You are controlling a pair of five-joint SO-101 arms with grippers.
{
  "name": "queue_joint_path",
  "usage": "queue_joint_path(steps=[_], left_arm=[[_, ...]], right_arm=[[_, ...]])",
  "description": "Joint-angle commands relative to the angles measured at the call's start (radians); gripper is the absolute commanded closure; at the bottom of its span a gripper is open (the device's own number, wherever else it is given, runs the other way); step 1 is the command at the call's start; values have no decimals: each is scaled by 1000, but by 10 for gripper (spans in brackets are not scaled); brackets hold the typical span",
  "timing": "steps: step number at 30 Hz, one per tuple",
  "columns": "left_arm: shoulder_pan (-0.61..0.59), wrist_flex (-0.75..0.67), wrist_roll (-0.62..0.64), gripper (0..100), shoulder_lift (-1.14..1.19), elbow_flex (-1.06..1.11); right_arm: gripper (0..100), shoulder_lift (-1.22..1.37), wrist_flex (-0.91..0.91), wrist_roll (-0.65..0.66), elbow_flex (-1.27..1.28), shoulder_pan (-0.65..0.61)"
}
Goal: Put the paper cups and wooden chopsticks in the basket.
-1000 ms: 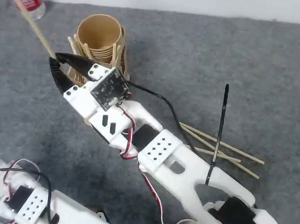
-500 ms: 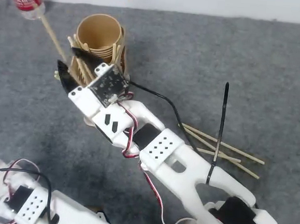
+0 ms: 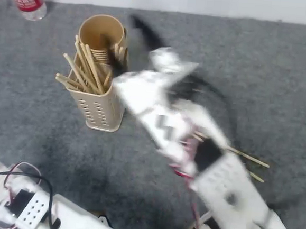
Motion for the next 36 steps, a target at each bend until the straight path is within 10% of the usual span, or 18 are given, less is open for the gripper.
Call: queue_joint_path(steps=[1, 12, 29, 32, 36], left_arm=[[-5, -20, -9, 930, -9, -5], [-5, -20, -9, 930, -9, -5], [-5, -20, -9, 930, -9, -5], [-5, -20, -9, 930, -9, -5], [-5, -20, -9, 930, -9, -5]], right_arm=[[814, -240, 234, -6, -17, 203], [818, -489, 797, 29, -94, 898], [818, -499, 1471, 1577, 29, 1006], [819, -499, 1408, 1508, 32, 1007], [819, -503, 1153, 1019, 29, 989]])
